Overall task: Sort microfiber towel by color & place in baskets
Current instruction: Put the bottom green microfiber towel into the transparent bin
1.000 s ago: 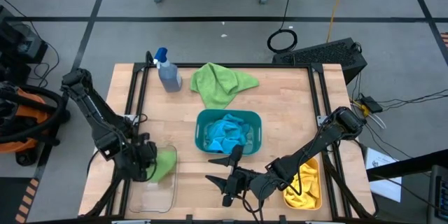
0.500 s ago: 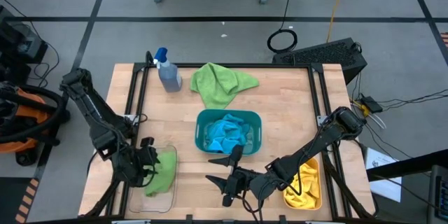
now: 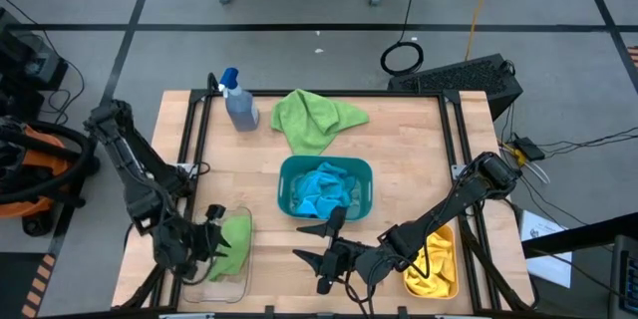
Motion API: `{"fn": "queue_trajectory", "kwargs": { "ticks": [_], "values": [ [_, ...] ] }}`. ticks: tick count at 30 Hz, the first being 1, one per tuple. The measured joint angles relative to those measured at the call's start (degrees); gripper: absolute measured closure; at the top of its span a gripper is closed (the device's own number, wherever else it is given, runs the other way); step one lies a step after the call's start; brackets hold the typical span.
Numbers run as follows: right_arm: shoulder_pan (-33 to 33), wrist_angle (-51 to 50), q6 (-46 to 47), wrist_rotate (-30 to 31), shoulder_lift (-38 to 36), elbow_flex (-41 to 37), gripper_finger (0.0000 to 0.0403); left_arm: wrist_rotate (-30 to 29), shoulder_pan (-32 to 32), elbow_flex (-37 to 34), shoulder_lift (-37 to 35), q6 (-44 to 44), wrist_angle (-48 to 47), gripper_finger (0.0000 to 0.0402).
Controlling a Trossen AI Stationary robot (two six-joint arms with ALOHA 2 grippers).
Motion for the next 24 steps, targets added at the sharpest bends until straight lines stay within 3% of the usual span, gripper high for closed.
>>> {"fn": "queue_trajectory", "kwargs": {
  "ticks": [11,24],
  "values": [
    [0.00,-0.76,1.07,0.01,0.00,0.00,0.0163,4.40,1.64,-0.07,13.09,-10.97,-12.11,0.0381],
    [0.00,-0.78,1.07,-0.01,0.00,0.00,0.0163,4.76,4.15,-0.11,16.66,-18.61,-16.57,0.0389]
  ]
}}
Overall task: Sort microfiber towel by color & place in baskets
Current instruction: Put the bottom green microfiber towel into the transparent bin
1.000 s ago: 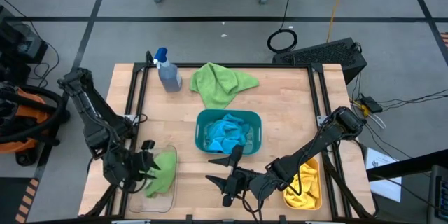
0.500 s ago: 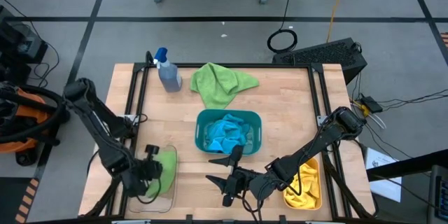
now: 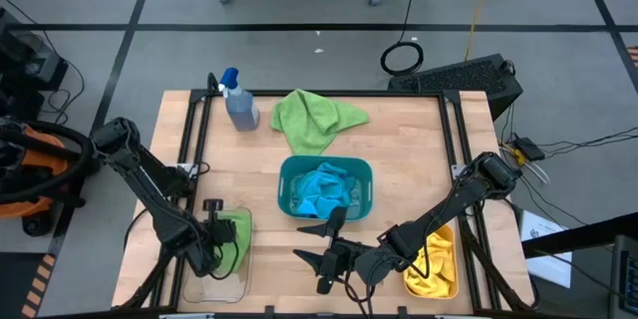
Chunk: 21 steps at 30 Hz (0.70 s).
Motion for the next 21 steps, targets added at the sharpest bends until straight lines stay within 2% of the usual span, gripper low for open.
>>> {"fn": "queue_trajectory", "kwargs": {
  "ticks": [12,18,21],
  "values": [
    [-0.01,-0.39,0.01,0.15,0.00,0.00,0.0163,-0.11,-0.93,0.03,0.11,-1.92,0.65,0.0344],
    [-1.40,-0.44,2.70,6.01,0.00,0.00,0.0163,0.04,-1.26,3.58,0.11,-0.62,-0.16,0.0338],
    [-3.01,-0.44,6.86,6.92,0.00,0.00,0.0163,0.22,-1.88,6.65,0.11,2.28,-0.38,0.0338]
  ]
}}
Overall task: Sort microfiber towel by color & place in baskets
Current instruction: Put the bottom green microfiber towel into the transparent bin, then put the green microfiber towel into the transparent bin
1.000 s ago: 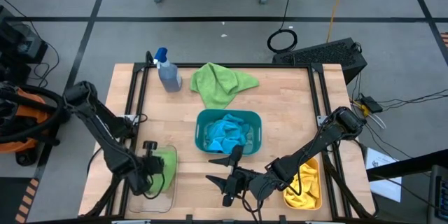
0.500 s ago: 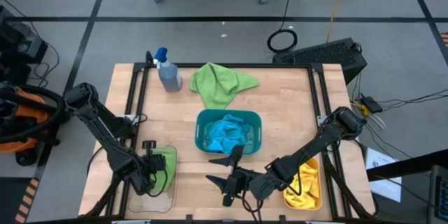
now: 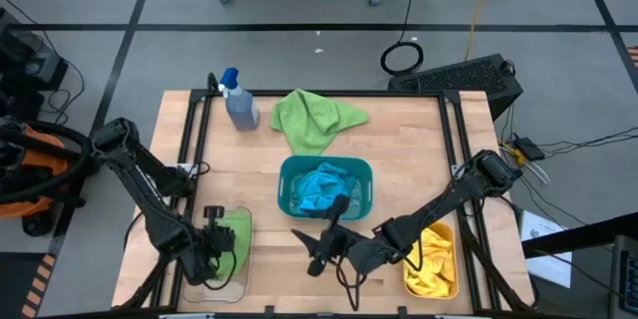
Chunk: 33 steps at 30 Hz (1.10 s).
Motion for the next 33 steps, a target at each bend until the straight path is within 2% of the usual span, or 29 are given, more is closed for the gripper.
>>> {"fn": "queue_trajectory", "kwargs": {
  "ticks": [3,5,10,15,18,22,24,27,33],
  "values": [
    [-1.99,-0.06,4.12,-0.58,0.00,0.00,0.0163,-1.65,-0.28,2.62,-0.04,4.30,-0.07,0.0338],
    [-3.30,-0.25,5.84,-2.78,0.00,0.00,0.0163,-5.07,-0.30,4.07,-0.04,7.50,-0.07,0.0338],
    [-6.74,-1.24,9.99,-5.69,0.00,0.00,0.0163,-17.71,-0.28,5.02,-0.42,14.60,-1.73,0.0338],
    [-12.63,-2.25,9.56,-6.93,0.00,0.46,0.0163,-29.01,-0.28,5.02,-1.25,14.28,-7.94,0.0338],
    [-17.43,-6.94,10.33,-12.39,0.00,2.31,0.0163,-36.95,-0.52,4.95,-2.13,14.30,-7.88,0.0338],
    [-25.19,-18.25,15.49,-22.13,0.00,7.11,0.0163,-47.61,-1.34,2.14,-4.00,13.25,-6.77,0.0338],
    [-29.04,-23.32,18.22,-24.87,0.00,9.01,0.0163,-50.27,-1.73,-0.23,-5.00,9.74,-6.61,0.0338],
    [-33.87,-28.21,22.65,-25.17,0.00,10.59,0.0163,-52.22,-2.46,-5.25,-6.72,4.96,-4.77,0.0338],
    [-42.04,-30.75,30.76,-32.56,0.64,11.79,0.0163,-54.96,-2.38,-11.03,-11.99,2.42,-3.96,0.0339]
  ]
}}
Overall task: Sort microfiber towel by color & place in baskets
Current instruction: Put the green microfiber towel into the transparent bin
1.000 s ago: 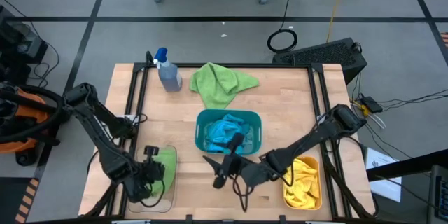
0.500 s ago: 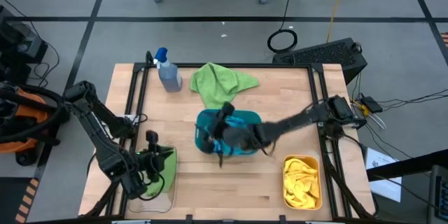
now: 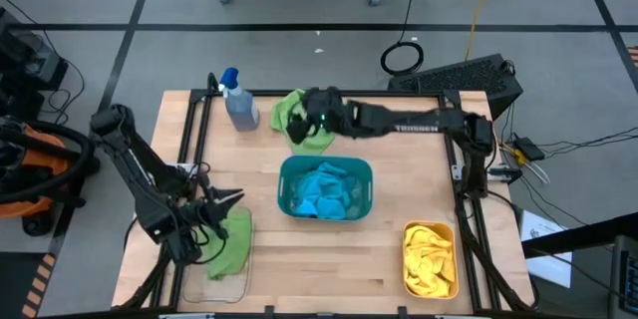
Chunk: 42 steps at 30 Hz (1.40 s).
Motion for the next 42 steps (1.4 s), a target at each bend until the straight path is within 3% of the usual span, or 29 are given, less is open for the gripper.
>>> {"fn": "queue_trajectory", "kwargs": {
  "ticks": [3,8,14,18,20,26,42],
  "values": [
    [-2.85,-2.03,0.37,-0.25,2.20,-0.03,0.0163,2.08,1.79,0.04,-3.68,3.20,2.27,0.0353],
    [-5.75,-0.97,1.46,-5.04,7.14,-0.03,0.0163,12.72,5.25,0.04,-5.58,13.78,13.84,0.0395],
    [-6.35,-1.63,4.09,-4.78,11.79,-0.03,0.0163,16.15,6.27,-0.54,-4.57,38.37,33.66,0.0392],
    [-5.97,-2.18,5.88,-4.52,12.60,-0.03,0.0163,29.80,8.14,-5.10,-4.47,56.22,50.93,0.0391],
    [-5.55,-2.85,6.81,-4.40,12.62,-0.03,0.0163,33.93,9.61,-6.38,-4.49,61.03,56.02,0.0391],
    [-4.02,-5.76,9.60,-4.26,12.66,-0.03,0.0163,32.85,14.37,-6.83,-6.79,58.88,52.05,0.0391],
    [0.64,-3.48,15.95,7.25,14.69,0.01,0.0163,32.16,21.60,-15.68,-21.84,56.92,49.64,0.0391]
  ]
}}
